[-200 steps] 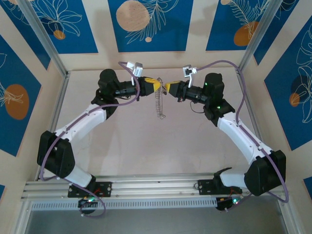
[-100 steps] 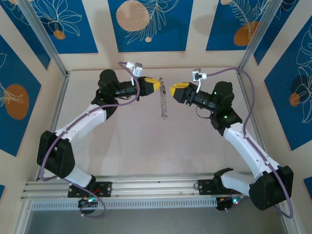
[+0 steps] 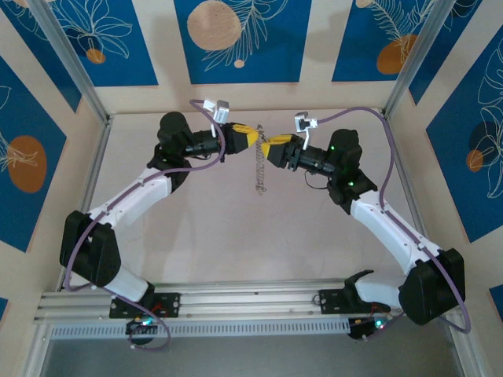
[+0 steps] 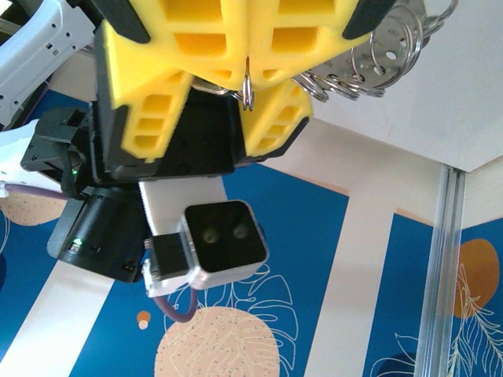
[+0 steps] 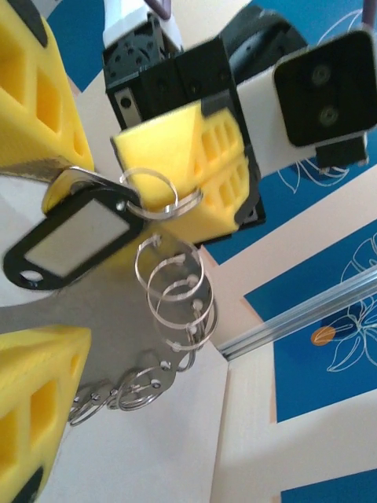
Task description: Put the keys on the keyring
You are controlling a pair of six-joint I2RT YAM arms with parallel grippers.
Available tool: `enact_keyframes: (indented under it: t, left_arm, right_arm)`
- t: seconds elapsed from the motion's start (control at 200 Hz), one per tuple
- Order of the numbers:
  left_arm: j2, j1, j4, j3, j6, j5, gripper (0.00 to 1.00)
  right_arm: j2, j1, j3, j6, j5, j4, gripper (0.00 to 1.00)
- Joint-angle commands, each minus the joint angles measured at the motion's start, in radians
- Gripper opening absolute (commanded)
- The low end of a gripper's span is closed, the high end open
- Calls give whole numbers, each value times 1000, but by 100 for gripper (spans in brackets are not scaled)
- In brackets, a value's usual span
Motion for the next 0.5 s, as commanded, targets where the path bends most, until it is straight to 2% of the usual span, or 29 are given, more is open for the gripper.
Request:
enact_keyframes:
  t: [0.0,0.165,0.255,0.495]
  left_arm:
    - [-18,-8,75,-2,-21,8,0]
    - [-22,-7,91,-18,-36,-8,0]
    - [-32,-6,105,-32,-33,-31,0]
    - [-31,-6,168,-42,-63,-44,0]
  right_arm:
    - [6,7,27,-22,13,27,43]
    - [4,10,16,-23,-6,41,12]
    - [-3,9,11,-28,-12,28,0]
    - [-15,12,-25,-36,-8,15,0]
